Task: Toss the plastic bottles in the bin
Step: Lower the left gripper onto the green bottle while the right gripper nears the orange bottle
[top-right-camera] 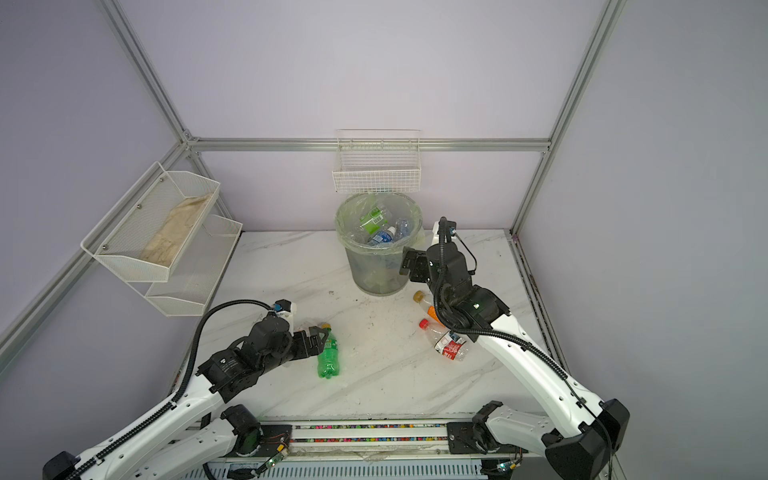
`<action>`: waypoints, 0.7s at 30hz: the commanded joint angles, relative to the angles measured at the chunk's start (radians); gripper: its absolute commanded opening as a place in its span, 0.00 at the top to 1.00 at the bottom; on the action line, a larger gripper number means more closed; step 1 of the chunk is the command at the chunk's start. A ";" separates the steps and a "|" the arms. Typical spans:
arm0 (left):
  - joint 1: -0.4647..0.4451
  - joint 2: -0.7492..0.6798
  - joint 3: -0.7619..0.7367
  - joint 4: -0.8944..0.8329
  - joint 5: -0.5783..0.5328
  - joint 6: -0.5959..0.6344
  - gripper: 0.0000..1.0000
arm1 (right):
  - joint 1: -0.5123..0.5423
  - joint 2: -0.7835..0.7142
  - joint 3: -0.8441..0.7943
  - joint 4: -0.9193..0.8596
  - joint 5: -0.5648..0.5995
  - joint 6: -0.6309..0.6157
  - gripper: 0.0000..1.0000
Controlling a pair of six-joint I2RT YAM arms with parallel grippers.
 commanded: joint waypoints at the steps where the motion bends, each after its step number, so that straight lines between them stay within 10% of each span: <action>1: -0.007 0.035 -0.033 0.058 0.024 -0.015 0.02 | -0.001 -0.034 -0.021 -0.011 0.007 0.026 0.03; 21: -0.119 0.469 0.029 0.153 0.072 -0.029 0.11 | -0.001 -0.142 -0.147 -0.035 0.002 0.087 0.03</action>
